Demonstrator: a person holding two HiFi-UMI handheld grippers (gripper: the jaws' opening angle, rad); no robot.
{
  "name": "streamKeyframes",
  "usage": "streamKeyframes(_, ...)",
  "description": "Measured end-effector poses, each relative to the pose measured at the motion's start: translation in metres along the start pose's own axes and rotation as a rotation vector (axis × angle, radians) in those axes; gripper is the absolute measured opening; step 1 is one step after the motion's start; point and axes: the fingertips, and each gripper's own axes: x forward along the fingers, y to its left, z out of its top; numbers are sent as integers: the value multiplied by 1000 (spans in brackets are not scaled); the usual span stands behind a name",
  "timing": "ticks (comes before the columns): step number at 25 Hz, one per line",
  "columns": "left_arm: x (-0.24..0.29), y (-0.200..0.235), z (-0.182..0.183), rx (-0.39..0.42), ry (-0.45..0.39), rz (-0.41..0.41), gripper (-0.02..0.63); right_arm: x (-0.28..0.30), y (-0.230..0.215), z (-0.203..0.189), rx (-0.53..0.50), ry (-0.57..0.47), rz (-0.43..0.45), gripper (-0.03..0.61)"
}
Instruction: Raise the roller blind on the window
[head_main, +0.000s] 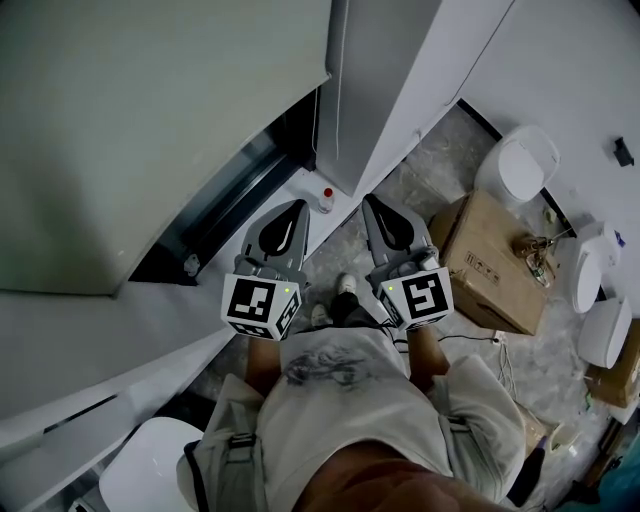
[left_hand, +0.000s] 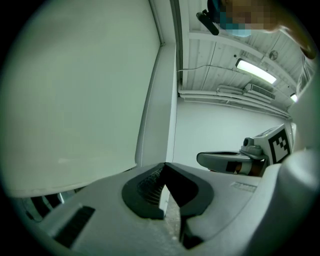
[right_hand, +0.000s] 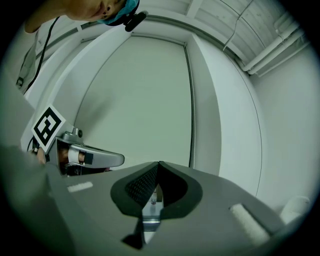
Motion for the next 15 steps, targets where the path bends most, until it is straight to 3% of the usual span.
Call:
streamKeyframes(5, 21, 11, -5, -3, 11, 16, 5, 13, -17, -15, 17, 60, -6, 9)
streamKeyframes(15, 78, 16, -8, 3, 20, 52, 5, 40, -61, -24, 23, 31, 51, 9)
